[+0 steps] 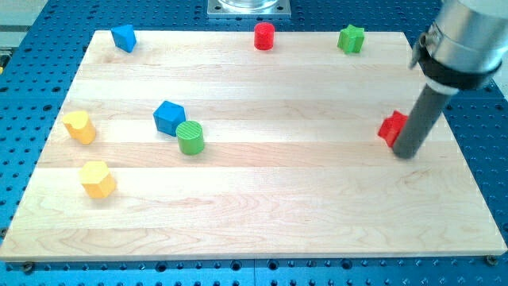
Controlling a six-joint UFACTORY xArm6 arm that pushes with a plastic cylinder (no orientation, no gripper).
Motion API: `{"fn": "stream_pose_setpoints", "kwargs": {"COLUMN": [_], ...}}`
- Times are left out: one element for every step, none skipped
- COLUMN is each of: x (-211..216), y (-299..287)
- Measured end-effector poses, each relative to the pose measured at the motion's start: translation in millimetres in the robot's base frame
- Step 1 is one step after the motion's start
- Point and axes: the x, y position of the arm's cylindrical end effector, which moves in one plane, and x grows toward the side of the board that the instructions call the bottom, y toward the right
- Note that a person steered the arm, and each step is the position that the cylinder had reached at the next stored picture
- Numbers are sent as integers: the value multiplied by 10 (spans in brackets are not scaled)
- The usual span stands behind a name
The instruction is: Make a triangle out of green circle yellow hexagon and the blue cube
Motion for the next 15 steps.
{"fn": "stream_pose_setpoints", "kwargs": {"x": [-209,-352,-604,-808,-818,-1078,-500,-18,45,301,317,453,493,596,651], "y": [-40,-1054,-1439,-1605,-2385,-2632,-3259,-3751,-4031,-4610,-4626,-4912,-4923,-4725,-4423]}}
